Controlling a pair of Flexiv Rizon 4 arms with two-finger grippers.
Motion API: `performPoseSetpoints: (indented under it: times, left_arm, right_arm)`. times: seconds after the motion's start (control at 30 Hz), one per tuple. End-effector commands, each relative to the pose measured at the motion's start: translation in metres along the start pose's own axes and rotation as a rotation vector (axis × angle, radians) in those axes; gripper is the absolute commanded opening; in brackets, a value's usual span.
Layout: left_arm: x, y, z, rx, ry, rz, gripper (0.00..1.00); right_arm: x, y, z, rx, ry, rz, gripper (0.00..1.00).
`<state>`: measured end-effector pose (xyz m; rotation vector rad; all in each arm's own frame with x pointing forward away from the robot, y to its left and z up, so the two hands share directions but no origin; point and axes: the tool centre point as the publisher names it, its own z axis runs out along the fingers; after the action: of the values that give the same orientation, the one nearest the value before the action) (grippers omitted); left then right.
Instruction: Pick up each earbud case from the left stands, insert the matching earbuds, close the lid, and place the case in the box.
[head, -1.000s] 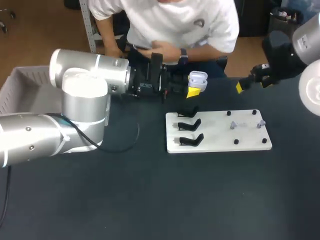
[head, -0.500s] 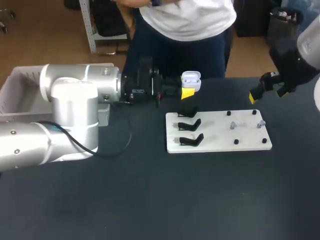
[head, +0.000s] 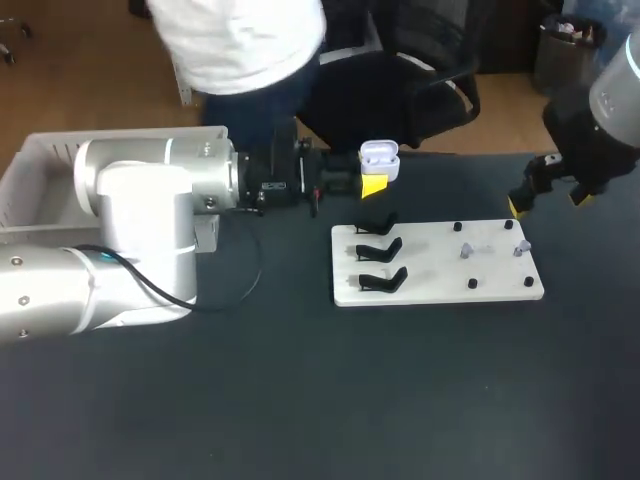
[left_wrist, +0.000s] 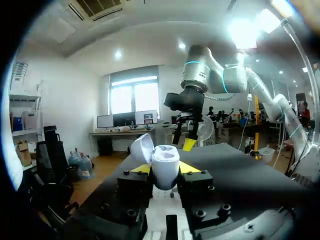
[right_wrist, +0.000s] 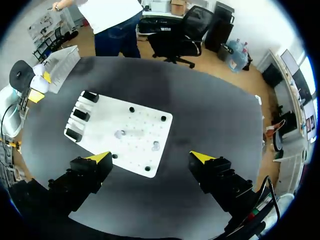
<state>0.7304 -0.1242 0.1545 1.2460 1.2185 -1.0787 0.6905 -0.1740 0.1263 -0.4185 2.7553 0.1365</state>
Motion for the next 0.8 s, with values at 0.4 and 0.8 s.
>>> performPoseSetpoints:
  times: [0.4, 0.8]
  left_arm:
    - [0.0, -0.003, 0.0, -0.023, -0.001, 0.003, 0.0]
    - [0.0, -0.003, 0.0, -0.023, -0.001, 0.003, 0.0]
  right_arm:
    - [0.005, 0.004, -0.003, 0.105, -0.01, 0.004, 1.0]
    - [0.026, 0.002, 0.036, 0.117, 0.007, -0.12, 1.0]
